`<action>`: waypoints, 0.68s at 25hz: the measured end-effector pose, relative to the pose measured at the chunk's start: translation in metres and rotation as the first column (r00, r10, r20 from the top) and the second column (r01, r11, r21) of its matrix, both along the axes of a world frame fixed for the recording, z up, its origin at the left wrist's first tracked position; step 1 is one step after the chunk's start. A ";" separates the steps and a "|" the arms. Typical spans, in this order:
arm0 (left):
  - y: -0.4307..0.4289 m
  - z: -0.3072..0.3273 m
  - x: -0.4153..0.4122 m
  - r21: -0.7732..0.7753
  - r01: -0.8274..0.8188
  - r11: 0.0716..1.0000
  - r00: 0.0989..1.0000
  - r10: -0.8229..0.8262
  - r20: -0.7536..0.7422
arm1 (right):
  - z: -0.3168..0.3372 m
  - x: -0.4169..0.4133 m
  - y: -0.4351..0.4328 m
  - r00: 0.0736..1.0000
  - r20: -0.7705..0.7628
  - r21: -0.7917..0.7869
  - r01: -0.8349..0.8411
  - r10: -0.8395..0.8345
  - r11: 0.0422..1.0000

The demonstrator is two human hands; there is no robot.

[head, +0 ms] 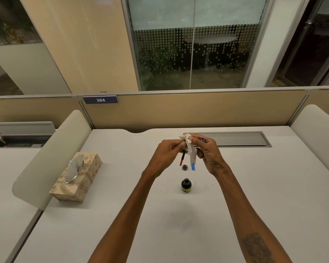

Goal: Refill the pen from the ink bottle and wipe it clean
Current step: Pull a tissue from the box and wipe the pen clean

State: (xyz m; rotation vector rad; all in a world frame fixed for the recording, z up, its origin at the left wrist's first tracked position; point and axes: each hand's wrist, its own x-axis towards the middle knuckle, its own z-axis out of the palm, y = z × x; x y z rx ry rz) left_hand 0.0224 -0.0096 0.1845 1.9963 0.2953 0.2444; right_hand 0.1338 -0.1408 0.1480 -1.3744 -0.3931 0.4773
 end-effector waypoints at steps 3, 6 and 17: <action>-0.002 0.001 0.002 -0.044 0.031 0.999 0.999 -0.032 -0.030 | 0.000 -0.001 -0.001 1.000 0.005 -0.016 -0.004 0.004 1.000; -0.002 0.001 0.003 0.002 0.007 1.000 1.000 -0.007 -0.022 | -0.001 -0.003 0.000 1.000 -0.017 0.006 -0.006 0.006 1.000; -0.005 -0.002 0.002 -0.071 -0.180 0.981 0.973 0.188 0.132 | 0.000 -0.005 0.007 0.996 -0.075 0.036 0.040 -0.037 0.999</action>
